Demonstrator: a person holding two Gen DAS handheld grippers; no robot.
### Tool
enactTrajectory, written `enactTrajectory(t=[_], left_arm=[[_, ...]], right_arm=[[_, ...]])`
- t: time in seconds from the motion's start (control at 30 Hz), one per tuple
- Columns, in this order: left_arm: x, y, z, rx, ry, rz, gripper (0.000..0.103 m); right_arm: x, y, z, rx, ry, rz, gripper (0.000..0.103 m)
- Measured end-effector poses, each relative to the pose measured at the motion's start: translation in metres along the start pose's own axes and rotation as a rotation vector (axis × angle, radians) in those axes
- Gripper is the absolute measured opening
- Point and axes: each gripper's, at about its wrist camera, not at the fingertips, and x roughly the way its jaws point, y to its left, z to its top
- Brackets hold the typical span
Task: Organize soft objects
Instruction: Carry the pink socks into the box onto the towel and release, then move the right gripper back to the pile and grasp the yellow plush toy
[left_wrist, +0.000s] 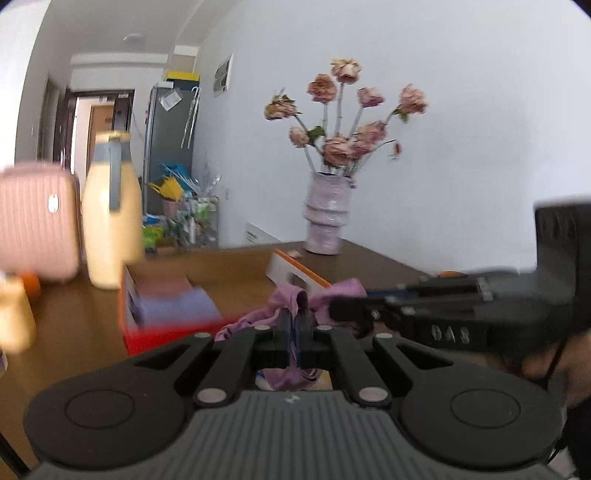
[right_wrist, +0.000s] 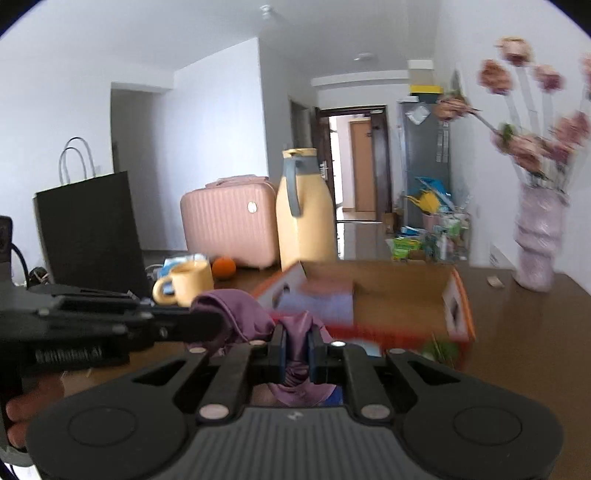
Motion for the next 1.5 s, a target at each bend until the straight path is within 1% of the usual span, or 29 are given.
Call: enactTrajectory(t=[0.03, 0.1, 0.17, 0.2, 0.27, 0.33, 0.4, 0.47, 0.5, 0.53, 0.57, 0.6, 0.63, 0.7, 0.83, 0.87, 0.93, 1.0, 1.07, 1.1, 1.13, 1.2, 1.23, 1.33, 1.4, 1.5], left_arm=[[0.014, 0.012, 0.013, 0.015, 0.008, 0.010, 0.003], [0.046, 0.037, 0.035, 0.027, 0.043, 0.035, 0.003], [0.084, 0.065, 0.052, 0.013, 0.106, 0.068, 0.003], [0.102, 0.078, 0.055, 0.015, 0.137, 0.086, 0.003], [0.132, 0.100, 0.056, -0.001, 0.202, 0.120, 0.003], [0.156, 0.117, 0.049, 0.010, 0.269, 0.129, 0.005], [0.172, 0.129, 0.038, 0.020, 0.321, 0.177, 0.005], [0.181, 0.139, 0.028, 0.036, 0.358, 0.173, 0.009], [0.182, 0.143, 0.025, 0.035, 0.358, 0.172, 0.017], [0.181, 0.146, 0.023, 0.028, 0.345, 0.175, 0.028], [0.178, 0.149, 0.021, 0.015, 0.333, 0.179, 0.034], [0.176, 0.152, 0.021, -0.004, 0.323, 0.188, 0.043], [0.174, 0.156, 0.022, -0.031, 0.313, 0.201, 0.043], [0.167, 0.159, 0.025, -0.059, 0.291, 0.213, 0.044], [0.145, 0.151, 0.040, -0.062, 0.250, 0.243, 0.045], [0.135, 0.147, 0.045, -0.062, 0.232, 0.252, 0.045], [0.117, 0.136, 0.057, -0.054, 0.193, 0.257, 0.049], [0.092, 0.123, 0.066, -0.046, 0.145, 0.262, 0.050], [0.062, 0.106, 0.072, -0.034, 0.098, 0.269, 0.056], [0.048, 0.099, 0.073, -0.029, 0.080, 0.267, 0.061], [0.034, 0.092, 0.074, -0.028, 0.061, 0.266, 0.063], [0.009, 0.077, 0.074, -0.019, 0.028, 0.255, 0.066], [-0.002, 0.068, 0.072, -0.012, 0.016, 0.255, 0.070], [-0.030, 0.045, 0.063, -0.007, -0.025, 0.247, 0.073], [-0.044, 0.032, 0.049, -0.015, -0.045, 0.246, 0.075], [-0.067, 0.014, 0.016, -0.068, -0.076, 0.259, 0.076]], right_arm=[[0.026, -0.008, 0.018, 0.021, 0.023, 0.012, 0.011], [0.075, -0.019, 0.041, 0.055, 0.076, 0.026, 0.011], [0.121, -0.025, 0.055, 0.062, 0.138, 0.022, 0.011], [0.141, -0.028, 0.058, 0.077, 0.165, 0.022, 0.011], [0.181, -0.033, 0.059, 0.101, 0.239, 0.027, 0.011], [0.214, -0.034, 0.055, 0.084, 0.305, 0.008, 0.012], [0.235, -0.035, 0.049, 0.064, 0.345, -0.005, 0.013], [0.248, -0.037, 0.042, 0.047, 0.375, -0.010, 0.015], [0.251, -0.040, 0.038, 0.051, 0.377, -0.003, 0.018], [0.253, -0.042, 0.035, 0.060, 0.380, 0.008, 0.019], [0.255, -0.044, 0.033, 0.073, 0.380, 0.015, 0.019], [0.256, -0.047, 0.030, 0.090, 0.378, 0.021, 0.022], [0.254, -0.049, 0.028, 0.110, 0.374, 0.034, 0.029], [0.243, -0.054, 0.030, 0.142, 0.351, 0.045, 0.035], [0.202, -0.057, 0.052, 0.099, 0.282, 0.001, 0.036], [0.190, -0.059, 0.057, 0.089, 0.262, -0.012, 0.037], [0.162, -0.063, 0.067, 0.069, 0.227, -0.036, 0.040], [0.129, -0.067, 0.073, 0.059, 0.192, -0.058, 0.041], [0.094, -0.071, 0.076, 0.046, 0.159, -0.081, 0.043], [0.078, -0.072, 0.077, 0.037, 0.141, -0.092, 0.046], [0.061, -0.072, 0.076, 0.026, 0.123, -0.101, 0.048], [0.029, -0.070, 0.071, 0.008, 0.095, -0.114, 0.053], [0.014, -0.068, 0.066, -0.001, 0.083, -0.113, 0.056], [-0.020, -0.060, 0.045, 0.004, 0.050, -0.116, 0.058], [-0.039, -0.054, 0.026, 0.018, 0.030, -0.118, 0.058], [-0.065, -0.040, -0.009, 0.026, -0.001, -0.118, 0.058]])
